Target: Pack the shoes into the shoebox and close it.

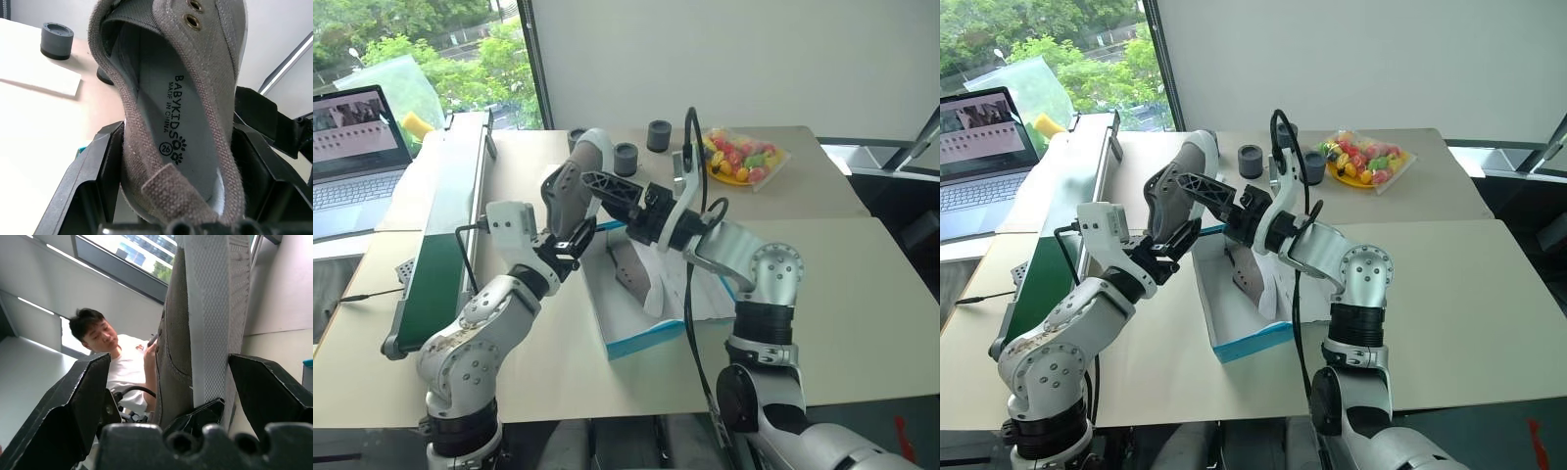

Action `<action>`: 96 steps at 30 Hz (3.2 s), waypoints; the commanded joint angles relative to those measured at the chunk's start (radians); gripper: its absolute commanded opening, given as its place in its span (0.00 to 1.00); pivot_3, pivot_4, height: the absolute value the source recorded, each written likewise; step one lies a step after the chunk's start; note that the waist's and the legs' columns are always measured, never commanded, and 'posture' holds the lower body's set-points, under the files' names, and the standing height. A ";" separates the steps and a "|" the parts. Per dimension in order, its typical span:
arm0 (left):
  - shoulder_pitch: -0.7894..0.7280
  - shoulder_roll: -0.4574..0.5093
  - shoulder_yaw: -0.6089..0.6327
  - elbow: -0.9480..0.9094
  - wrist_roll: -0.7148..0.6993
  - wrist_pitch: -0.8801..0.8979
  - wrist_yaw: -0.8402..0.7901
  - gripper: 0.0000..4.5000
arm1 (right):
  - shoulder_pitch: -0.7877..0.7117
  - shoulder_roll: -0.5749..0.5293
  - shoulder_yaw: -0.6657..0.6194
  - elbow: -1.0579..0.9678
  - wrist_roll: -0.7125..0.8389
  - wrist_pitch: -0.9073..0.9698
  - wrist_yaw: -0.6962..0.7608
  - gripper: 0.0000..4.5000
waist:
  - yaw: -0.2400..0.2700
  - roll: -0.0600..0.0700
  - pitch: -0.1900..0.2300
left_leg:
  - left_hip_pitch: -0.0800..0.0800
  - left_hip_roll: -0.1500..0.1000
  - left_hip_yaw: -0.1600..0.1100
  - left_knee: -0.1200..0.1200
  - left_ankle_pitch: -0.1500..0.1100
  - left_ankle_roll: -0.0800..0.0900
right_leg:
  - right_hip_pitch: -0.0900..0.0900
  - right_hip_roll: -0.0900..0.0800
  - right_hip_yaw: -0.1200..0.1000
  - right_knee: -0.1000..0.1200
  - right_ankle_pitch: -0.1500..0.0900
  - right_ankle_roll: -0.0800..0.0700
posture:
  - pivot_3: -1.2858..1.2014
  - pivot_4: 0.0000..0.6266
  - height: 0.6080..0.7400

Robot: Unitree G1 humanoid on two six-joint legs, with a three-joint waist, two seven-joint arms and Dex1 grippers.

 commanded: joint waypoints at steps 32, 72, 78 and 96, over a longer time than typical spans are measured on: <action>-0.024 0.013 -0.092 -0.103 -0.080 0.010 -0.007 0.62 | -0.032 0.010 0.038 0.066 -0.174 -0.089 0.080 0.67 | 0.001 0.000 0.000 | 0.000 0.000 0.000 0.000 0.000 0.000 | 0.000 0.000 0.000 -0.001 0.000 0.000 | 0.52 0.24 1.00; 0.030 0.079 -0.091 -0.115 -0.130 0.004 0.017 0.62 | -0.107 -0.123 -0.002 0.167 -0.312 -0.173 0.112 1.00 | 0.008 0.000 0.000 | -0.001 -0.001 0.000 0.000 0.000 0.000 | 0.000 -0.001 0.000 -0.001 -0.001 0.001 | 0.52 0.24 1.00; 0.026 0.083 -0.091 -0.113 -0.135 0.003 0.019 0.62 | -0.107 -0.118 0.009 0.155 -0.350 -0.165 0.117 1.00 | -0.001 0.000 0.000 | -0.001 0.000 0.000 -0.001 0.000 0.000 | -0.001 0.000 0.000 -0.001 -0.001 0.001 | 0.52 0.24 1.00; 0.026 0.086 -0.090 -0.106 -0.119 0.000 0.030 0.62 | -0.089 -0.084 0.001 0.105 -0.348 -0.123 0.123 0.45 | 0.002 0.000 0.000 | -0.001 -0.001 0.000 -0.001 0.000 0.000 | 0.000 -0.001 0.000 -0.001 -0.001 0.001 | 0.52 0.24 1.00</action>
